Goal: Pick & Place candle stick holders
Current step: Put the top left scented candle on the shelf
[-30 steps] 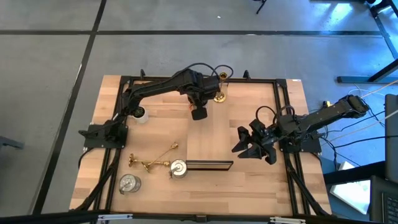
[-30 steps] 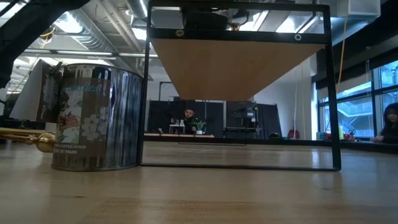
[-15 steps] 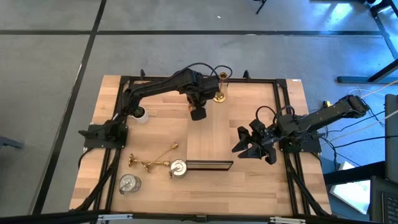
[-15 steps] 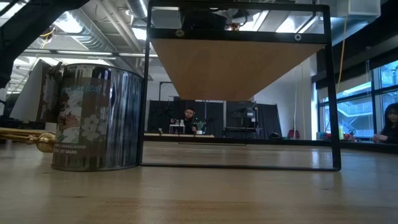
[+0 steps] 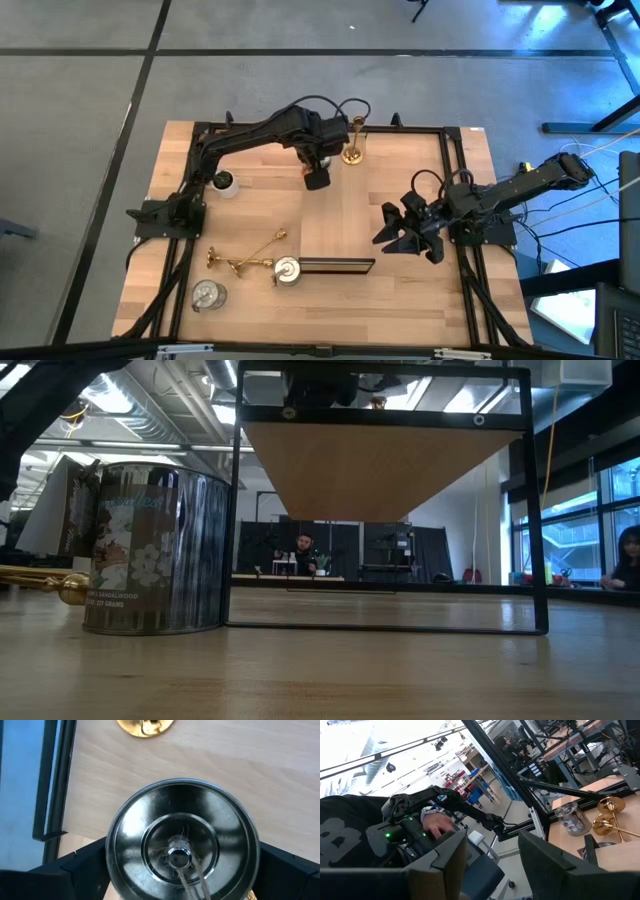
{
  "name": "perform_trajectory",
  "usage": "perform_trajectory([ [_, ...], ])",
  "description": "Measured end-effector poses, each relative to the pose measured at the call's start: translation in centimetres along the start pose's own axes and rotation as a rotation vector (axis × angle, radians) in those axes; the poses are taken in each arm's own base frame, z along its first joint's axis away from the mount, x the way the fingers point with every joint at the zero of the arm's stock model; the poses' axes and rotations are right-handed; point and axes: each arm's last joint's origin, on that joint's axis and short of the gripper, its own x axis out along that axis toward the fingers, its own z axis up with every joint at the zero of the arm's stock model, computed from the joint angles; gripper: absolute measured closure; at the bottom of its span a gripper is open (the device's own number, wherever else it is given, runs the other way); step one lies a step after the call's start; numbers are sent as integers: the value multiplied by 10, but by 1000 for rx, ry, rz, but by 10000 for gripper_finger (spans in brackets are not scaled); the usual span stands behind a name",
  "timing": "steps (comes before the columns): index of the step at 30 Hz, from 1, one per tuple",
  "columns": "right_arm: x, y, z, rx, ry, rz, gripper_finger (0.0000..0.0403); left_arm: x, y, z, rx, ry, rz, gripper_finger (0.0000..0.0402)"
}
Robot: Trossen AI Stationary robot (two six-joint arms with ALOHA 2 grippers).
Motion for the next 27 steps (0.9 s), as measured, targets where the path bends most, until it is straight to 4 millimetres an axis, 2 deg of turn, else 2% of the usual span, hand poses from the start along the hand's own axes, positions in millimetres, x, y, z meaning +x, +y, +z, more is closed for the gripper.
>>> perform_trajectory([
  [10, 0, 0, 0, 0, -2, -1, 221, -12, 5, 0, -3, -62, 6, 22],
  [27, 0, -1, 1, -1, -6, -6, 221, -12, 6, 0, 7, -73, 8, 21],
])
